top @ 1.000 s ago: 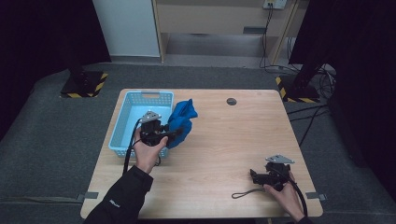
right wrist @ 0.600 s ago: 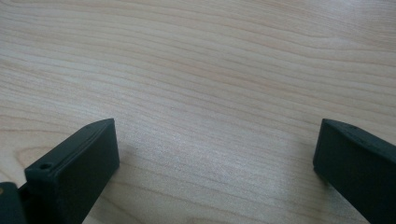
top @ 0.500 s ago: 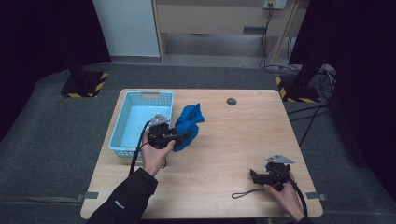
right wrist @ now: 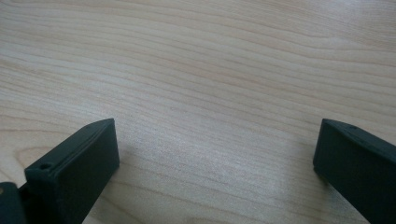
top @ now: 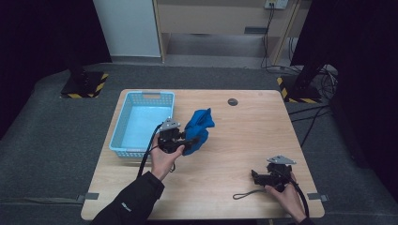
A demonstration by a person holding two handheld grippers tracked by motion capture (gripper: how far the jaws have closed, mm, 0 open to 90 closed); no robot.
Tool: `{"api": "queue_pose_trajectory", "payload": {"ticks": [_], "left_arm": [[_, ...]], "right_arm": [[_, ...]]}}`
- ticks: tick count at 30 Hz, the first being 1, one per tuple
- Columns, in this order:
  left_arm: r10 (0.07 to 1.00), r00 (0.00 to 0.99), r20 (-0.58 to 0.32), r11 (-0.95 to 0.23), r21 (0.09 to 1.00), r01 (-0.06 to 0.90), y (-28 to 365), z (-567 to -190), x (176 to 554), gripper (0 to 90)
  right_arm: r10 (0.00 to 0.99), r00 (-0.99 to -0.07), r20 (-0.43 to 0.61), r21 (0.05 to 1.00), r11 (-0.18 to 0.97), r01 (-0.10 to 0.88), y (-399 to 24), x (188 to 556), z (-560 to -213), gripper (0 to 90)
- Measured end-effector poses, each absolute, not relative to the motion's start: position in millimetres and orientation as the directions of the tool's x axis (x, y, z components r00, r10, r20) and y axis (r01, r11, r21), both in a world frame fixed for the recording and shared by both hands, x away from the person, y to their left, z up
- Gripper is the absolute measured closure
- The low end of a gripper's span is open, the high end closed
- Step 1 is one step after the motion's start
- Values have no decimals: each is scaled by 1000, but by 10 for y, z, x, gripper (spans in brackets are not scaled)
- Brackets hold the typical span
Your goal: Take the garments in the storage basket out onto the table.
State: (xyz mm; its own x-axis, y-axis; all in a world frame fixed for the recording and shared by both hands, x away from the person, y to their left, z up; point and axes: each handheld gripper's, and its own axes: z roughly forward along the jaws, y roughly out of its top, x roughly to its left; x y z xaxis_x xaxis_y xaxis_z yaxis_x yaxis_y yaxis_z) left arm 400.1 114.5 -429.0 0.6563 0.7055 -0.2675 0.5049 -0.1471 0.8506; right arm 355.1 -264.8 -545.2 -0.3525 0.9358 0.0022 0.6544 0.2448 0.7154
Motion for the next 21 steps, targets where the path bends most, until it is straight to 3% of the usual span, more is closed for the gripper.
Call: {"api": "queue_pose_trajectory", "payload": {"ticks": [21], "left_arm": [[677, 694, -243, -227, 828, 512, 917, -4550, 4010, 536]], "right_arm": [[936, -352, 2, 716, 245, 654, -2648, 3551, -5453, 5]]}}
